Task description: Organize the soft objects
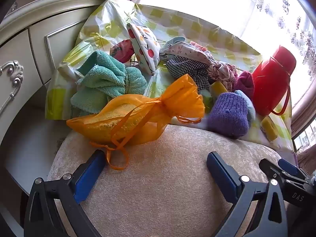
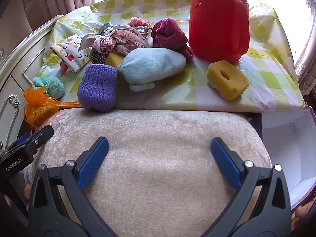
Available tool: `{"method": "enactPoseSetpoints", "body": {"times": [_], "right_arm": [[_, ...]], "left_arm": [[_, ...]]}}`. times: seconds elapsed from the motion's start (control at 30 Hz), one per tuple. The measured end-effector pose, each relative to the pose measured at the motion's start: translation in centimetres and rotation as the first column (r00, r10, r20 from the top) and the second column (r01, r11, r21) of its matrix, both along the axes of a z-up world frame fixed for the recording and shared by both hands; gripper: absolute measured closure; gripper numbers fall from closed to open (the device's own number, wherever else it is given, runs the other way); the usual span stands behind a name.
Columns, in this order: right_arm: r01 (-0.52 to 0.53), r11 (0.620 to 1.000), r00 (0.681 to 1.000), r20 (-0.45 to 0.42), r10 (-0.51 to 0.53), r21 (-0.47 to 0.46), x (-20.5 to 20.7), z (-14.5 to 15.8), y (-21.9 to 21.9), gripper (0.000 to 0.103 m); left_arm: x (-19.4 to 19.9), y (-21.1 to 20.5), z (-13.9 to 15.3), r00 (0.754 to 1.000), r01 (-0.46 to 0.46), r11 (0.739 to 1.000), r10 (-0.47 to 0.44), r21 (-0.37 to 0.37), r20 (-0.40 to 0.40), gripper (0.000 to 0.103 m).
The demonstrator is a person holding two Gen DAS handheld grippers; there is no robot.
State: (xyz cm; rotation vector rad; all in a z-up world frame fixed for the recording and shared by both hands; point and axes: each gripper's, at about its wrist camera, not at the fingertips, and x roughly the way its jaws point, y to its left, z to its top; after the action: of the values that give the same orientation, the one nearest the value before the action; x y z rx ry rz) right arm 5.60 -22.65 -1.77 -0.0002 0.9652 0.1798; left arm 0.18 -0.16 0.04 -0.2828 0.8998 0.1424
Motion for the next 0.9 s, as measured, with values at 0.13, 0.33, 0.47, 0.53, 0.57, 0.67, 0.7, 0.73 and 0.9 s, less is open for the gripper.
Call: {"method": "enactPoseSetpoints", "body": {"times": [0.13, 0.33, 0.47, 0.53, 0.57, 0.67, 0.7, 0.73, 0.9], "right_arm": [[0.0, 1.0, 1.0, 0.003, 0.0, 0.002, 0.01, -0.01, 0.05, 0.0], [0.001, 1.0, 1.0, 0.008, -0.001, 0.005, -0.08, -0.04, 0.32, 0.0], [0.002, 1.0, 1.0, 0.018, -0.003, 0.009, 0.03, -0.18, 0.12, 0.0], [0.003, 1.0, 1.0, 0.024, -0.003, 0.016, -0.02, -0.18, -0.04, 0.0], [0.002, 1.0, 1.0, 0.024, -0.003, 0.019, -0.04, -0.13, -0.17, 0.0], [0.005, 1.0, 1.0, 0.026, -0.006, 0.013, 0.0, -0.17, -0.04, 0.0], [0.006, 1.0, 1.0, 0.026, -0.006, 0.009, 0.01, -0.15, 0.04, 0.0], [0.006, 1.0, 1.0, 0.025, -0.006, 0.009, 0.01, -0.14, 0.04, 0.0], [0.007, 1.0, 1.0, 0.024, -0.007, 0.01, 0.06, -0.16, 0.04, 0.0]], "left_arm": [[0.43, -0.1, 0.22, 1.0, -0.003, 1.0, 0.004, 0.029, -0.006, 0.0], [-0.25, 0.03, 0.01, 1.0, -0.007, 1.0, 0.006, 0.028, 0.016, 0.0], [-0.19, -0.1, -0.1, 1.0, -0.01, 0.999, 0.01, 0.033, 0.018, 0.0], [-0.12, -0.17, -0.17, 1.0, -0.012, 0.999, 0.011, 0.041, 0.019, 0.0], [-0.09, -0.16, -0.19, 1.0, -0.014, 0.999, 0.013, 0.043, 0.02, 0.0], [0.07, -0.11, -0.22, 1.0, -0.014, 0.999, 0.013, 0.046, 0.019, 0.0], [0.06, -0.18, -0.24, 1.0, -0.016, 0.999, 0.015, 0.045, 0.02, 0.0], [0.1, -0.15, -0.25, 1.0, -0.015, 0.999, 0.014, 0.045, 0.02, 0.0], [0.11, -0.17, -0.25, 1.0, -0.015, 0.999, 0.015, 0.046, 0.02, 0.0]]}}
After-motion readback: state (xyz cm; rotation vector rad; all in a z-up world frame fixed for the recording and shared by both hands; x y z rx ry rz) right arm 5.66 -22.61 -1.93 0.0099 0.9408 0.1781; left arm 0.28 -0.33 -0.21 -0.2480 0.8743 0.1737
